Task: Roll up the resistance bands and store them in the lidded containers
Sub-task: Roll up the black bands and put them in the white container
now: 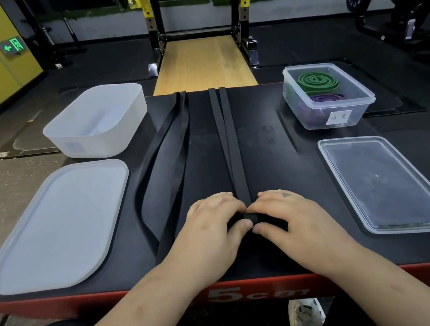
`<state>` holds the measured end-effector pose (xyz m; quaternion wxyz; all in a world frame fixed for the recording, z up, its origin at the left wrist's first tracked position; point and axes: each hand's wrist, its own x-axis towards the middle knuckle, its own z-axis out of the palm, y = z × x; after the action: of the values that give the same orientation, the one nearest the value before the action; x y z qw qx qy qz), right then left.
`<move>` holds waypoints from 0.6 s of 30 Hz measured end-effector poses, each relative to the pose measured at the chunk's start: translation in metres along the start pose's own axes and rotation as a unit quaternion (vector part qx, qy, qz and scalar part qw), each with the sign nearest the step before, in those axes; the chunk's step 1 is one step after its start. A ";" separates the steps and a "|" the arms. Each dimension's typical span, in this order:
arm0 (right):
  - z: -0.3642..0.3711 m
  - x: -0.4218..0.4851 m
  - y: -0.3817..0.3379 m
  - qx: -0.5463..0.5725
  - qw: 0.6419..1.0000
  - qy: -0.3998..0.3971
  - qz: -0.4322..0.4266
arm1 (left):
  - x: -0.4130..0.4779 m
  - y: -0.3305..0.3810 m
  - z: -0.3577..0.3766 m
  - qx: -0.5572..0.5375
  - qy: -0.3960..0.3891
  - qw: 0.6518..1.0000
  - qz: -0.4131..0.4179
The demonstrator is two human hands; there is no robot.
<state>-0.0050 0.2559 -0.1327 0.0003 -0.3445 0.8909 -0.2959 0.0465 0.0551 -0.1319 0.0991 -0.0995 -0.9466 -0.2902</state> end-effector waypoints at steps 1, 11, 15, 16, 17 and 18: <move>0.000 0.003 0.000 0.003 1.000 0.000 -0.002 | -0.001 0.000 -0.001 -0.002 -0.003 1.000 0.002; -0.005 0.012 0.002 0.014 0.999 -0.020 0.044 | 0.007 -0.002 0.000 0.036 0.000 0.999 0.030; -0.008 0.011 0.000 -0.004 0.999 -0.032 0.038 | 0.011 -0.005 0.004 0.036 0.009 0.999 0.020; -0.006 0.012 0.000 -0.006 0.999 -0.024 0.043 | 0.011 -0.005 0.005 0.035 0.009 0.999 0.019; -0.004 0.012 0.000 -0.007 0.999 -0.014 0.046 | 0.011 -0.005 0.006 0.034 0.009 0.999 0.021; -0.003 0.012 -0.001 -0.006 0.999 -0.005 0.042 | 0.010 -0.005 0.006 0.034 0.010 0.999 0.024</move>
<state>-0.0147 0.2493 -0.1278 0.0156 -0.3081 0.9064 -0.2885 0.0344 0.0555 -0.1368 0.1190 -0.1159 -0.9523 -0.2561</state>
